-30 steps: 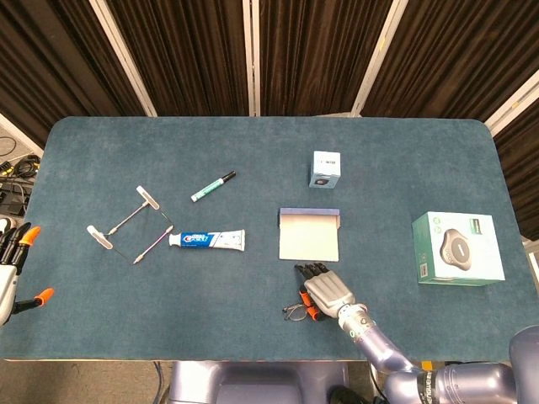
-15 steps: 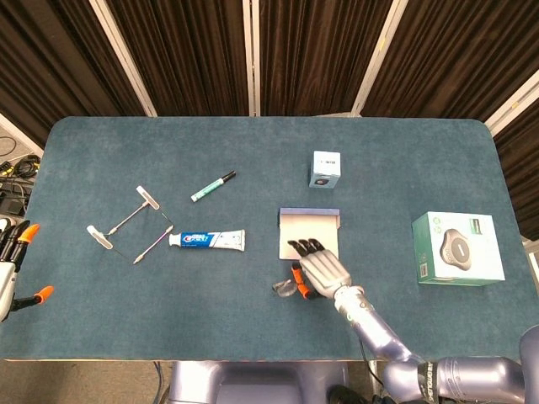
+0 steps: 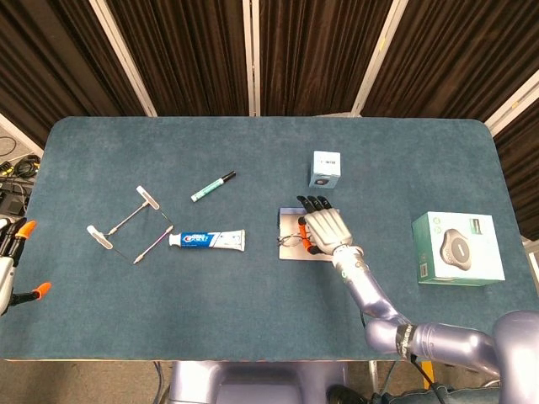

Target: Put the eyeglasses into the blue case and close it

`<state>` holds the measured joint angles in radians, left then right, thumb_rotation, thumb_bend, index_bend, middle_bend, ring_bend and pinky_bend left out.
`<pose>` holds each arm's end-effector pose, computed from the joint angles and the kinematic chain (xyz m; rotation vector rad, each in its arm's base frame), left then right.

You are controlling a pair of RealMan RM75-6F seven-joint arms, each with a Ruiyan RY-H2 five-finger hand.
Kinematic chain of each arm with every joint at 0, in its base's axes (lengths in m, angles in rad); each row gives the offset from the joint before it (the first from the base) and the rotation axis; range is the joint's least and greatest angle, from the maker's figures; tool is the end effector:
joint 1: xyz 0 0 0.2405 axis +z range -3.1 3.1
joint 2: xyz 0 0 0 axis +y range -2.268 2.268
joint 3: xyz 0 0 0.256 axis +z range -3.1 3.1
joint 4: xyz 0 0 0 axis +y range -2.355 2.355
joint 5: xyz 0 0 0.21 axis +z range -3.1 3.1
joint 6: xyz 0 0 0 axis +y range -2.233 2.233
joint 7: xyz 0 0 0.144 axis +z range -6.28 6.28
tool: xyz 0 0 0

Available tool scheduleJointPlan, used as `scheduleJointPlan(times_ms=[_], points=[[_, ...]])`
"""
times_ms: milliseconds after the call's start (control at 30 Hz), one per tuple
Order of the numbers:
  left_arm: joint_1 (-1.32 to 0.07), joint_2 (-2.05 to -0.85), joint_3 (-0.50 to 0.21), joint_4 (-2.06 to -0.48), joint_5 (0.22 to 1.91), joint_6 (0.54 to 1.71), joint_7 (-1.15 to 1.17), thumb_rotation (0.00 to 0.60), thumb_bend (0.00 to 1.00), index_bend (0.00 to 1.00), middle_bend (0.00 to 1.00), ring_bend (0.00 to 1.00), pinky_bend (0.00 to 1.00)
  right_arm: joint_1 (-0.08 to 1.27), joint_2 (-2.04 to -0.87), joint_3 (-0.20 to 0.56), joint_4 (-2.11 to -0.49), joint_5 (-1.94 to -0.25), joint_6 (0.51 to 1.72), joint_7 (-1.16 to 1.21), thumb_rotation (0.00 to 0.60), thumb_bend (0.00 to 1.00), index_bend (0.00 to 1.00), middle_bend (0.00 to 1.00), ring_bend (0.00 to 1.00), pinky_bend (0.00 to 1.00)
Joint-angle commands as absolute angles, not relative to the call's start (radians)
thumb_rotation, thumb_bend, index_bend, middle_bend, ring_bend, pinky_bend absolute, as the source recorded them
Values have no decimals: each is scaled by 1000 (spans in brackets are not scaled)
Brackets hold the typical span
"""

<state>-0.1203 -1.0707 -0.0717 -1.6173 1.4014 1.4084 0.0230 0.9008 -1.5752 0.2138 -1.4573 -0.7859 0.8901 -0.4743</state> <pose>-0.3220 0.1966 0.1734 -1.3641 -0.9137 -0.8106 -0.1194 -0.3742 -0.0275 1.8494 -1.0485 0.8207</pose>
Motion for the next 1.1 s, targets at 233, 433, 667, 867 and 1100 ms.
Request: scheduleJointPlan(times_ms=[233, 433, 667, 867, 1100], points=[[-124, -1071, -82, -1609, 1373, 1397, 21, 600, 0, 0, 0, 0, 0, 940, -1637, 210, -1302, -793, 847, -473, 600, 385, 633, 6, 0, 0], [-130, -1079, -82, -1604, 1365, 1385, 35, 600, 0, 0, 0, 0, 0, 943, -1664, 206, -1220, -785, 824, -463, 600, 385, 633, 4, 0, 0], [-133, -1084, -83, -1602, 1358, 1381, 45, 600, 0, 0, 0, 0, 0, 940, -1687, 207, -1166, -792, 806, -439, 600, 384, 633, 4, 0, 0], [-136, -1087, -84, -1599, 1348, 1372, 49, 600, 0, 0, 0, 0, 0, 943, -1720, 209, -1112, -812, 810, -436, 600, 380, 569, 1, 0, 0], [-140, -1089, -83, -1595, 1346, 1365, 47, 600, 0, 0, 0, 0, 0, 930, -1715, 220, -1125, -826, 827, -425, 600, 148, 131, 0, 0, 0]])
